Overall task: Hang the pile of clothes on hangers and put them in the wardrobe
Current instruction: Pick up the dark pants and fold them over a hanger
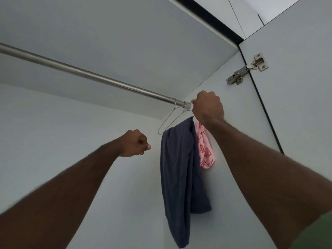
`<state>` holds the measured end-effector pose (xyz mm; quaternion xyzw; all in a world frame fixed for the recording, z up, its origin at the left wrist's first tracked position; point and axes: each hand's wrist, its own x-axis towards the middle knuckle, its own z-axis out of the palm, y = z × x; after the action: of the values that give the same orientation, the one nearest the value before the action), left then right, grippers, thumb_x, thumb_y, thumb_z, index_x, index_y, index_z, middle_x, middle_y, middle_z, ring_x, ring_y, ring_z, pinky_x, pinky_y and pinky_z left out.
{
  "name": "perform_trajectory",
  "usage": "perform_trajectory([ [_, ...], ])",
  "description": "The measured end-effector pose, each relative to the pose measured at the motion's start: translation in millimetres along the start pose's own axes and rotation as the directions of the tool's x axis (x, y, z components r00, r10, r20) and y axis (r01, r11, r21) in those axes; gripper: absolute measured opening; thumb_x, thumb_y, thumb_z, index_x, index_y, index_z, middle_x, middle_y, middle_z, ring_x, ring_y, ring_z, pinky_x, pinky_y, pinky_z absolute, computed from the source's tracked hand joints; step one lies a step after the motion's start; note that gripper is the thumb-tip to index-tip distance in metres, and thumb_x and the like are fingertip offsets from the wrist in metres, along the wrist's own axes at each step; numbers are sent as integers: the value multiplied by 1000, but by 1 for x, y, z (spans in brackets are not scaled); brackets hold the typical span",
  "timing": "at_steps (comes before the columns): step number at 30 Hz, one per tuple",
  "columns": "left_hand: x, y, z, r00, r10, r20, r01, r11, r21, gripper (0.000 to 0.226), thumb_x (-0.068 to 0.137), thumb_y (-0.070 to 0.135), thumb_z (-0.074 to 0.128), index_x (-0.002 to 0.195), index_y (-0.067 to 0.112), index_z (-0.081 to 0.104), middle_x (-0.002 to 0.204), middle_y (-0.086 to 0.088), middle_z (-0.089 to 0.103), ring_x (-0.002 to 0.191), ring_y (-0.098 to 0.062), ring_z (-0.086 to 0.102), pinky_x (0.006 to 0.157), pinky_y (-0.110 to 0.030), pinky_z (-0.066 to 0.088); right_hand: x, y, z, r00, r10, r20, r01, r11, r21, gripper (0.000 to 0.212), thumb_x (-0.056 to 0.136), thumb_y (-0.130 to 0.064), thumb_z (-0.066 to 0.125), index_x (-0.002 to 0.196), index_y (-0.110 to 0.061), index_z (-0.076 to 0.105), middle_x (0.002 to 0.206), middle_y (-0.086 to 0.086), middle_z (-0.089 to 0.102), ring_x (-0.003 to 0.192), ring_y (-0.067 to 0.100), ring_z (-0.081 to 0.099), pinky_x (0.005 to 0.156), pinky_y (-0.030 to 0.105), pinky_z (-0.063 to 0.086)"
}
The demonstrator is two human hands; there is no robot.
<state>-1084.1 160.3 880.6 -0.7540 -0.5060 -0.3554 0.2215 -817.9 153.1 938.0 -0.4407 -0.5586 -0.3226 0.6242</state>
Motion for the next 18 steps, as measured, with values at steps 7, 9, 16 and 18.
perform_trajectory([
  [7, -6, 5, -1, 1000, 1, -11, -1, 1000, -21, 26, 97, 29, 65, 86, 7, 73, 75, 0, 74, 64, -9, 66, 59, -18, 47, 0, -12, -1, 1000, -5, 5, 5, 1000, -7, 22, 104, -25, 54, 112, -5, 60, 113, 15, 58, 101, 33, 56, 73, 37, 39],
  [9, -9, 5, -2, 1000, -2, -19, 2, 1000, -24, 26, 97, 28, 65, 85, 6, 73, 74, 0, 74, 63, -8, 66, 59, -18, 47, -1, -11, 0, 1000, 23, 17, -24, 999, 31, 20, 101, -26, 56, 108, -7, 60, 111, 14, 58, 102, 34, 58, 73, 37, 41],
  [16, -27, 13, -2, 999, 24, -33, -26, 998, -63, 23, 95, 26, 67, 75, 15, 71, 71, -1, 74, 56, -3, 64, 57, -14, 46, -20, -6, -9, 999, 41, 29, -44, 990, 134, 18, 95, -28, 52, 92, -11, 55, 97, 12, 61, 83, 31, 56, 65, 35, 41],
  [18, -34, 17, 0, 999, 29, -34, -32, 996, -88, 25, 94, 24, 67, 71, 15, 70, 69, 0, 74, 54, -2, 63, 53, -11, 44, -31, -5, -16, 999, 40, 11, -41, 992, 122, 30, 102, -35, 45, 106, -9, 58, 101, 12, 59, 88, 30, 54, 69, 37, 40],
])
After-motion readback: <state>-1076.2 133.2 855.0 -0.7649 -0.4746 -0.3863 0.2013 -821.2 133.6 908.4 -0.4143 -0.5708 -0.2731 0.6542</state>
